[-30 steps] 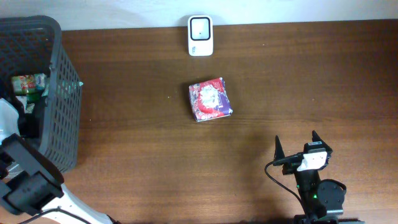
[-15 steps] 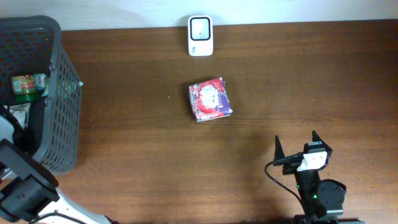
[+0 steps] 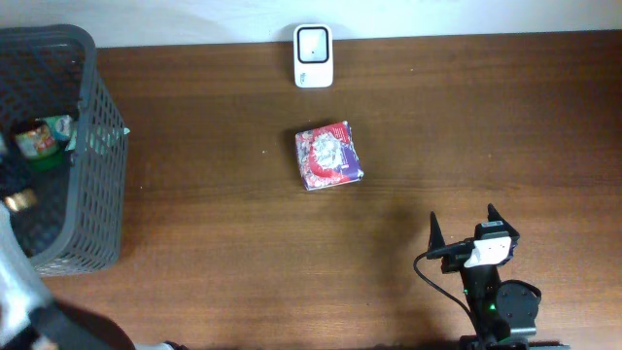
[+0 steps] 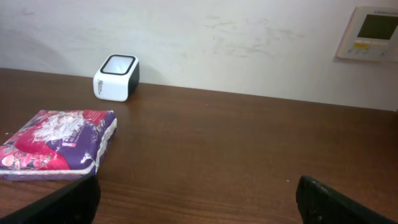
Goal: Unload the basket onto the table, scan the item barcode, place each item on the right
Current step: 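Reach the left gripper into the basket and grasp the white tube, then place the white tube beside the pack in front of the scanner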
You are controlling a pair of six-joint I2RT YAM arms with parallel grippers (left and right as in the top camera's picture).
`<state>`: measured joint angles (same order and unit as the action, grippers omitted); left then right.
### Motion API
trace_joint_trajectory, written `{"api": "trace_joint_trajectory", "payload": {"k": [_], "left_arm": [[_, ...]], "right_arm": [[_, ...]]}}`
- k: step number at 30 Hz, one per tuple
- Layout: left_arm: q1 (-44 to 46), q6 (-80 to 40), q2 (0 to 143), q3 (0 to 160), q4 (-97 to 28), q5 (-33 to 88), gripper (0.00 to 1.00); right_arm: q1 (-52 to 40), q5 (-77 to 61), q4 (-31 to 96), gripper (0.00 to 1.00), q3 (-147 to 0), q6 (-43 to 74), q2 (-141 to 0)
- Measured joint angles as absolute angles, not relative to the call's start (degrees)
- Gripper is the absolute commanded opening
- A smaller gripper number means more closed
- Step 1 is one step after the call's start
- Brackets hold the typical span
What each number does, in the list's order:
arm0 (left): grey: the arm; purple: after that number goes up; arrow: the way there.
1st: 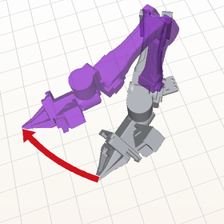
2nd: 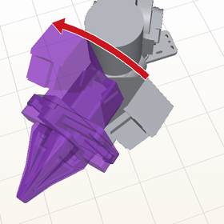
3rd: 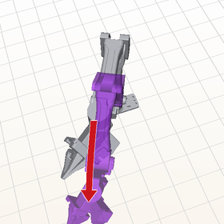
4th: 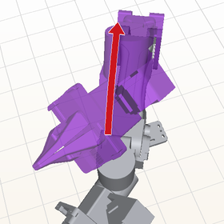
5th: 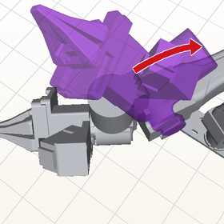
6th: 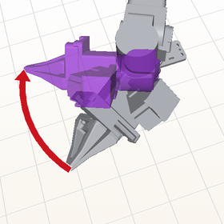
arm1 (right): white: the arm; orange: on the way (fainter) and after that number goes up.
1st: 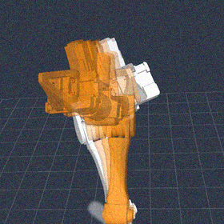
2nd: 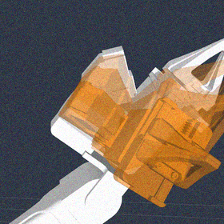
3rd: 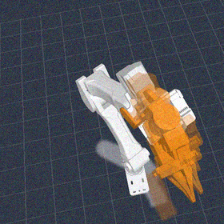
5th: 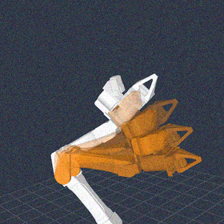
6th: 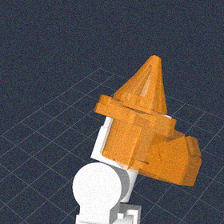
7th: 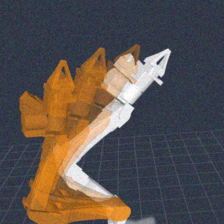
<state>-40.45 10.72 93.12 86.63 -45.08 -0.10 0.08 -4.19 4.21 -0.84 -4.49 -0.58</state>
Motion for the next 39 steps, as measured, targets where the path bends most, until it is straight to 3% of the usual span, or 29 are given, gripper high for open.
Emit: {"api": "trace_joint_trajectory", "payload": {"k": [6, 10, 16, 26, 39], "left_arm": [[-40.4, 1.8, 77.7, 88.0, -35.4, 13.3, 0.0], [-38.9, -12.2, 74.0, 88.0, -32.0, 27.8, 0.0], [-24.3, -23.9, 73.5, 88.0, -40.1, 40.0, 0.0], [6.3, -26.1, 83.6, 88.0, -55.6, 17.6, 0.0], [23.8, -30.0, 113.6, 88.0, -53.9, 8.7, 0.02]], "right_arm": [[0.1, -4.2, 4.2, 0.98, -0.8, -4.5, -0.6], [0.1, -4.2, 4.2, 0.99, -0.8, -4.5, -0.6], [0.1, -4.2, 4.2, 0.99, -0.8, -4.5, -0.6], [0.1, -4.2, 4.2, 0.99, -0.8, -4.5, -0.6], [0.1, -4.2, 4.2, 0.99, -0.8, -4.5, -0.6]]}}
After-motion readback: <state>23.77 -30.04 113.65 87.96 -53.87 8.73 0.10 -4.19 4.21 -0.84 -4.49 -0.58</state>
